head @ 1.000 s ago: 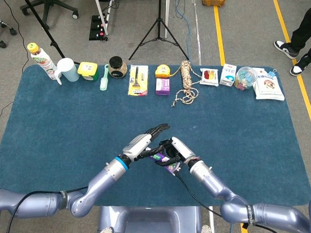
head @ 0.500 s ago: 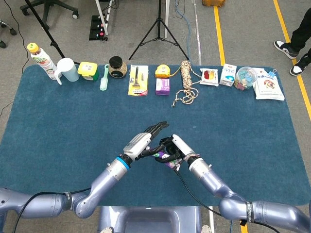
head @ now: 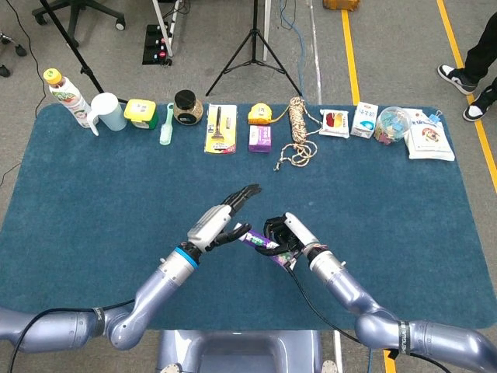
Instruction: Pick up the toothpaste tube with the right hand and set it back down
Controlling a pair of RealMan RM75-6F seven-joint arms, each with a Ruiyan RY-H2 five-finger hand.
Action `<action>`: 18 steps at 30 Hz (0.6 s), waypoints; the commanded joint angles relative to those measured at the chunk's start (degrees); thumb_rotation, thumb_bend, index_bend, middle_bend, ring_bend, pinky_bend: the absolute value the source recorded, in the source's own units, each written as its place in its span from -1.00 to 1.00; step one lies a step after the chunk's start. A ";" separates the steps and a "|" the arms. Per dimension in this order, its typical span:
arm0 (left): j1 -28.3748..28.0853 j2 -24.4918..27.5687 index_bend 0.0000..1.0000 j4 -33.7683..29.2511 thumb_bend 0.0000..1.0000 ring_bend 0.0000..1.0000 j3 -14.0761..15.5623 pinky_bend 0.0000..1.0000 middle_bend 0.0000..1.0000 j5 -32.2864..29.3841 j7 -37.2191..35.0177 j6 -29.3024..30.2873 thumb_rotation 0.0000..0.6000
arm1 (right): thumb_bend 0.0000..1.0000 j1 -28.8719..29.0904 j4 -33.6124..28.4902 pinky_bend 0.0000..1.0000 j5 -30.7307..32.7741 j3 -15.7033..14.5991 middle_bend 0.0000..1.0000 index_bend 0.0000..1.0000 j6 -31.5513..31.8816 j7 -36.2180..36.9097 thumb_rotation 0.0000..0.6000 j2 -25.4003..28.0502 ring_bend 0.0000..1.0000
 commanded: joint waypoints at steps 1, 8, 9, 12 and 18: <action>1.61 2.92 -1.00 -1.78 -1.00 -1.00 -0.57 -1.00 -1.00 1.31 -1.86 1.06 -1.00 | -0.17 -0.35 0.67 1.00 -0.10 -0.34 0.68 0.72 -0.57 0.18 1.00 0.29 0.82; 4.48 10.10 -1.00 -4.92 -1.00 -1.00 0.09 -1.00 -1.00 2.62 -1.80 2.13 -1.00 | -0.17 -0.64 2.65 1.00 0.02 -1.63 0.68 0.72 -1.64 -0.97 1.00 0.97 0.82; 4.95 11.16 -1.00 -5.33 -1.00 -1.00 0.49 -1.00 -1.00 2.97 -1.55 2.25 -1.00 | -0.17 -0.62 2.85 1.00 -0.01 -1.83 0.67 0.72 -1.73 -1.34 1.00 1.13 0.81; 6.17 13.65 -1.00 -6.26 -1.00 -1.00 1.65 -1.00 -1.00 4.09 -1.03 2.65 -1.00 | -0.17 -0.47 3.42 0.99 -0.13 -2.44 0.64 0.71 -1.93 -2.64 1.00 1.58 0.77; 9.15 18.53 -1.00 -7.55 -1.00 -1.00 4.46 -1.00 -1.00 6.83 -0.23 4.18 -1.00 | -0.17 0.08 5.53 0.75 -0.56 -4.41 0.44 0.47 -1.31 -7.13 1.00 1.87 0.51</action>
